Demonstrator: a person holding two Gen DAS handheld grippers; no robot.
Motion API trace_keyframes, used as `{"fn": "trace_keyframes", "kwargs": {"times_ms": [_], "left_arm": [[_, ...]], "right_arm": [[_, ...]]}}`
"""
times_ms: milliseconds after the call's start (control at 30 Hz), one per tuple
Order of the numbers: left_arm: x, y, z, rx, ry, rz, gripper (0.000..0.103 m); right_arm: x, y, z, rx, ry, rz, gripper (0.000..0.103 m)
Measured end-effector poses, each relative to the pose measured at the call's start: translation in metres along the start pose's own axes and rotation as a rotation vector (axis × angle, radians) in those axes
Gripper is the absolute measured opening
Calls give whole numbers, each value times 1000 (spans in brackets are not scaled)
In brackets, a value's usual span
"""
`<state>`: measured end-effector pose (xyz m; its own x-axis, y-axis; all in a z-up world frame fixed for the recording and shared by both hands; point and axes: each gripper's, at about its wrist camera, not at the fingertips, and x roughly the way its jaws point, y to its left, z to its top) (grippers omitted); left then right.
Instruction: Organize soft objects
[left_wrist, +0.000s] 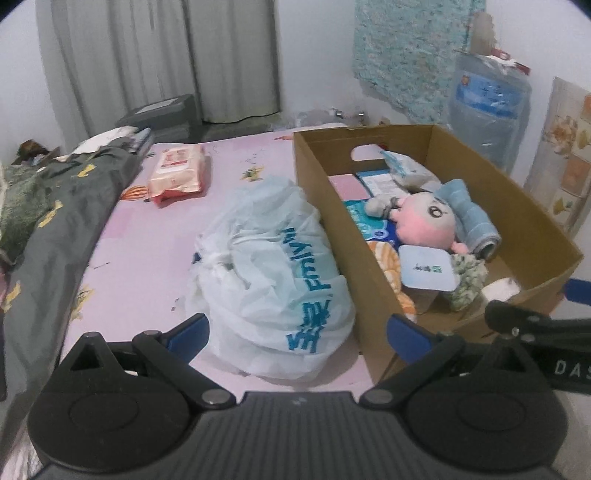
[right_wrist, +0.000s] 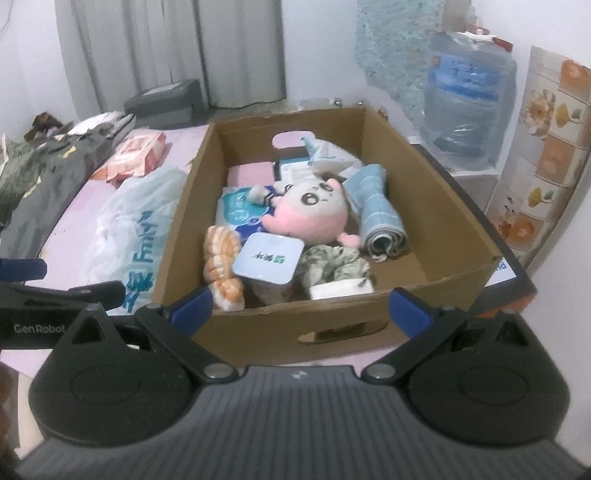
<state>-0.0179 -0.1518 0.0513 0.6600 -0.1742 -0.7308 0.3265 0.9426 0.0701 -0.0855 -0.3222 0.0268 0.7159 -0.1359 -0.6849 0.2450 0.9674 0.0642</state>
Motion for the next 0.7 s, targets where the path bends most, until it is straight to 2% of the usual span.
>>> {"fn": "trace_keyframes", "kwargs": {"times_ms": [200, 700], "left_arm": [[-2, 3, -1, -28, 15, -21, 103], [-4, -1, -2, -29, 9, -10, 102]], "right_arm": [[-1, 1, 0, 9, 7, 4, 102], [-7, -3, -2, 23, 13, 8, 102]]}}
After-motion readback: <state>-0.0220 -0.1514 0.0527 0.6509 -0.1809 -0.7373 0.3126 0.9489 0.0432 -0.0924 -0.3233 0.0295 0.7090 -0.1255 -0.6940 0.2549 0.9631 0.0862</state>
